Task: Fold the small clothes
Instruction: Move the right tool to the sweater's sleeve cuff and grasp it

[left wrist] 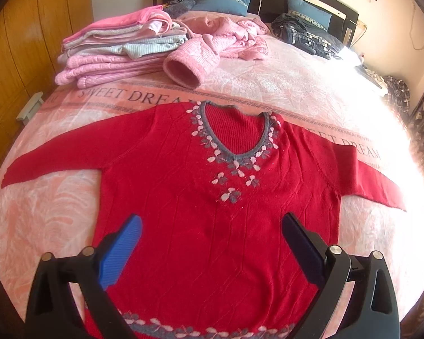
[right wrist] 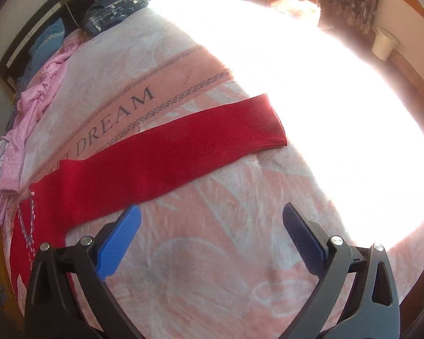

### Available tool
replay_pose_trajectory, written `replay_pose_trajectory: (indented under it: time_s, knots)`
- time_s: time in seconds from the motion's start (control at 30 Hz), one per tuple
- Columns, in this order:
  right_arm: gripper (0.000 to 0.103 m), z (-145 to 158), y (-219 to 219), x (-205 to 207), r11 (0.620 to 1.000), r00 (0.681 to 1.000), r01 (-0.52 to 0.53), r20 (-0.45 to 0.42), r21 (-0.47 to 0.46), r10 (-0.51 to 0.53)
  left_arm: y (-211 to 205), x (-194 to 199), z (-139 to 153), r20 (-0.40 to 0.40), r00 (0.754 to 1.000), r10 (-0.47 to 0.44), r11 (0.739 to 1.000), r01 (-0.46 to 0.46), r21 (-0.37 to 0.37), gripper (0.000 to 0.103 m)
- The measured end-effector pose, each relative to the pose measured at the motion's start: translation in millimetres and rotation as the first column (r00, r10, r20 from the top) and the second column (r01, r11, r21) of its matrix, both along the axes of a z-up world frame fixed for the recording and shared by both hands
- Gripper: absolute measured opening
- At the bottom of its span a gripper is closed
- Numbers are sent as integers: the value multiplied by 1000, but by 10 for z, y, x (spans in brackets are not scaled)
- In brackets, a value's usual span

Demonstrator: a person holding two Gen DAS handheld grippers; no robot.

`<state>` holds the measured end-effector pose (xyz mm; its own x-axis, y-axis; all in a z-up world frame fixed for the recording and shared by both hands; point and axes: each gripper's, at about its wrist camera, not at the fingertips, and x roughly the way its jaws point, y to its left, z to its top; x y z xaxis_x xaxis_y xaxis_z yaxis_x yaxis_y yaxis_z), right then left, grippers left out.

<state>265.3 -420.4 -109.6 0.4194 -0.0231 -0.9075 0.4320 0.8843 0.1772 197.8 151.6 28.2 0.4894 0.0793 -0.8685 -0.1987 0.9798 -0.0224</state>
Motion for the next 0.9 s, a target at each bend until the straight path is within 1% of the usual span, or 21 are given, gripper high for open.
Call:
replay_pose_trajectory:
  time_s: [0.13, 0.2, 0.3, 0.33, 0.37, 0.43, 0.53, 0.63, 0.67, 0.7, 0.73, 0.8, 0.87, 0.9]
  knots:
    - [99, -222, -453, 341, 1000, 999, 17, -41, 5, -16, -192, 361, -135, -6, 1000, -11, 1000, 11, 5, 99]
    - [99, -314, -616, 459, 999, 999, 22, -51, 31, -20, -246, 480, -181, -2, 1000, -9, 1000, 9, 16, 99]
    - [98, -452, -770, 614, 999, 997, 24, -81, 46, -20, -260, 621, -247, 4, 1000, 2, 1000, -2, 28, 99]
    - [93, -503, -802, 655, 999, 995, 24, -95, 48, -20, -251, 654, -269, 3, 1000, 7, 999, -7, 32, 99]
    - [83, -557, -829, 691, 998, 994, 26, -110, 55, -19, -237, 679, -297, 0, 1000, 11, 999, -11, 35, 99]
    - [70, -665, -892, 746, 996, 991, 27, -129, 86, -16, -197, 717, -351, -6, 1000, 19, 999, -19, 43, 99]
    - [76, -735, -944, 764, 995, 991, 36, -132, 89, -24, -124, 734, -432, -18, 999, 28, 998, -27, 57, 99]
    - [76, -743, -920, 781, 998, 989, 8, -147, 56, 0, -62, 732, -488, -26, 999, 35, 997, -33, 69, 99]
    - [71, -740, -903, 782, 999, 988, -9, -152, 40, 15, -44, 728, -502, -28, 999, 36, 997, -34, 72, 99]
    - [68, -733, -863, 784, 999, 987, -25, -158, 22, 28, -28, 721, -511, -30, 999, 38, 997, -36, 74, 99]
    - [62, -717, -827, 774, 999, 986, -37, -164, 7, 38, -10, 717, -519, -31, 999, 40, 996, -38, 75, 99]
    - [46, -680, -797, 722, 998, 985, -56, -164, -10, 54, 13, 703, -534, -34, 999, 42, 996, -40, 74, 99]
    - [13, -631, -759, 666, 997, 986, -74, -149, 25, 77, 34, 681, -541, -37, 998, 44, 997, -41, 70, 99]
    - [5, -614, -739, 649, 996, 985, -84, -149, 31, 88, 41, 668, -543, -39, 998, 43, 997, -40, 68, 99]
